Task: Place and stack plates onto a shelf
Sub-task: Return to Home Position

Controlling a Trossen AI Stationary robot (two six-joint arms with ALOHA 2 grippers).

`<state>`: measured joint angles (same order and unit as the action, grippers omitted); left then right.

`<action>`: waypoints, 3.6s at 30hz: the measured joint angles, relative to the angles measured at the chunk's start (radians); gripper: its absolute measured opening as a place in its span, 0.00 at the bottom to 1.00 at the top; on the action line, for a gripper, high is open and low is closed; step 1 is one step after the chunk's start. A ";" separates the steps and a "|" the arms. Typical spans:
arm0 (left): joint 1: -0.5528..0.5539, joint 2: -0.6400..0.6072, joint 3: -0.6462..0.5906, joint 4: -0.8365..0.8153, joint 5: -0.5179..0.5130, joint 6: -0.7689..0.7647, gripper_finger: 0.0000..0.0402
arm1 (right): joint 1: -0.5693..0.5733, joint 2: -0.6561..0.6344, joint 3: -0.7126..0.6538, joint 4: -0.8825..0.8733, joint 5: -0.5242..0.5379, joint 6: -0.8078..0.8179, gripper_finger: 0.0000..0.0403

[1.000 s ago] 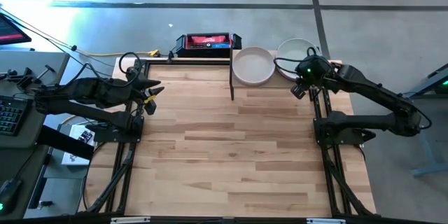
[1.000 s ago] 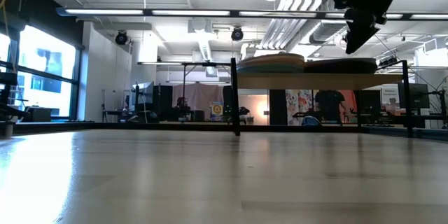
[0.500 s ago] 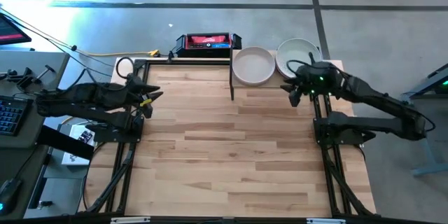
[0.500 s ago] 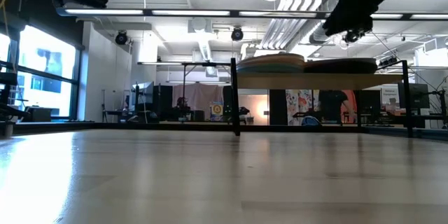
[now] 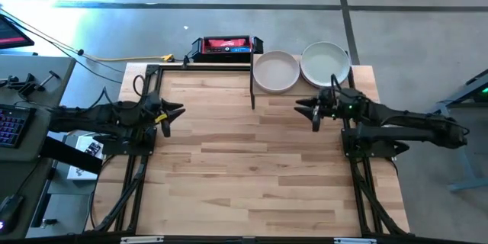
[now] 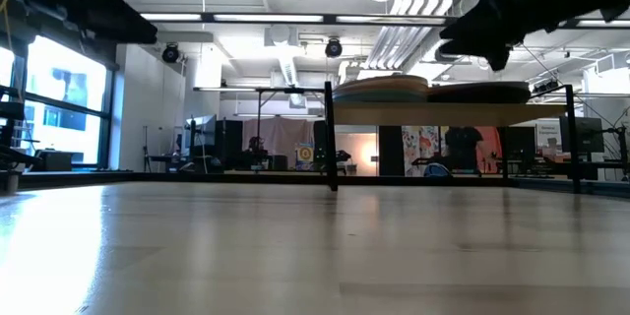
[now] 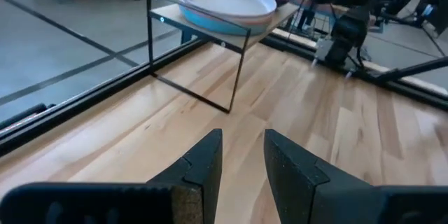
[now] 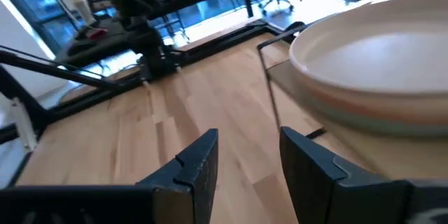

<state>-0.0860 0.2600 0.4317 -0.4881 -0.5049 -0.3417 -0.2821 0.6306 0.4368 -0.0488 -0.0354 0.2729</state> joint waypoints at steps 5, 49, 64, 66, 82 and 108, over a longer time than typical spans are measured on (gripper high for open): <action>0.000 -0.022 -0.079 0.051 0.002 0.013 0.23 | 0.042 -0.003 -0.115 0.172 0.004 0.071 0.33; 0.001 -0.046 -0.330 0.217 -0.128 0.179 0.23 | 0.088 -0.003 -0.426 0.371 0.133 0.198 0.33; 0.001 -0.169 -0.329 0.217 -0.128 0.179 0.23 | 0.088 -0.347 -0.427 0.225 0.133 0.198 0.33; 0.001 -0.191 -0.329 0.219 -0.128 0.179 0.23 | 0.088 -0.389 -0.427 0.225 0.133 0.198 0.33; 0.001 -0.256 -0.340 0.279 -0.128 0.179 0.23 | 0.087 -0.629 -0.427 0.245 0.133 0.198 0.33; 0.001 -0.254 -0.340 0.277 -0.128 0.179 0.23 | 0.087 -0.624 -0.428 0.206 0.133 0.198 0.33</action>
<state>-0.0853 0.0063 0.0914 -0.2108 -0.6331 -0.1623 -0.1947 0.0067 0.0086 0.1574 0.0978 0.4713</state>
